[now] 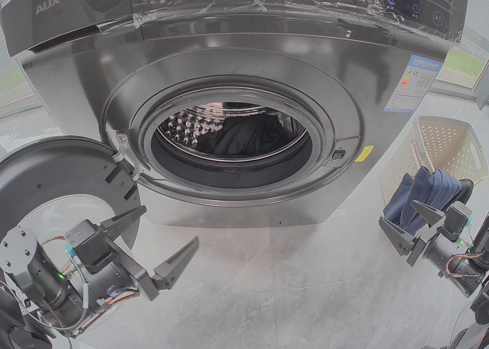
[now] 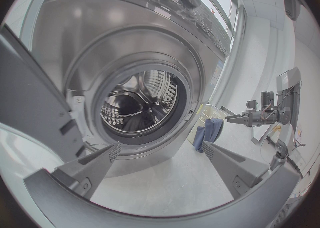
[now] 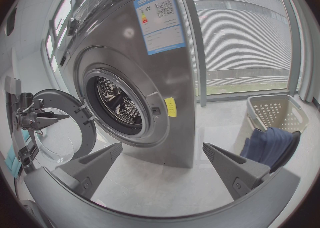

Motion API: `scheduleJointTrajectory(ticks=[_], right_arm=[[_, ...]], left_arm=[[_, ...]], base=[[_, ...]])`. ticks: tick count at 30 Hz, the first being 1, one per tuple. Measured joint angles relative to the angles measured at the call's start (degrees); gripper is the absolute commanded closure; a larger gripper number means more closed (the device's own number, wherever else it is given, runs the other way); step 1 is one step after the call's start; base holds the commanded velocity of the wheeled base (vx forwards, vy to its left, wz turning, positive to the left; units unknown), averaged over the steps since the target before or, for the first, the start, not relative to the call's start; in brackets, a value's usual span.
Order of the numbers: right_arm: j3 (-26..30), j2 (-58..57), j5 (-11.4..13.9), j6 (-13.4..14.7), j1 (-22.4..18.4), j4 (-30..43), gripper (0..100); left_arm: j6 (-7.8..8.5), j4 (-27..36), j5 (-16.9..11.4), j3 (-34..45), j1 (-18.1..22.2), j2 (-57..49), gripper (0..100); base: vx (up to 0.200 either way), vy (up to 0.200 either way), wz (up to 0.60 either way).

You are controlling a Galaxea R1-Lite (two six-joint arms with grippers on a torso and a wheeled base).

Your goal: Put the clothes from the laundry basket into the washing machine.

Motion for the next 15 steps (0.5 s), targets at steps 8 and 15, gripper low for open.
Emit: scheduleJointTrajectory(ticks=[8,15], right_arm=[[0.06,-16.76,-2.43,-0.10,-1.19,25.23,0],[0.06,-34.95,-3.25,-0.10,-3.28,43.54,0]], left_arm=[[1.83,6.22,-0.02,4.13,4.05,-11.36,0],[2.58,23.52,-0.29,5.27,9.58,-26.65,0]], base=[[-0.125,0.000,0.00],[-0.114,0.000,0.00]])
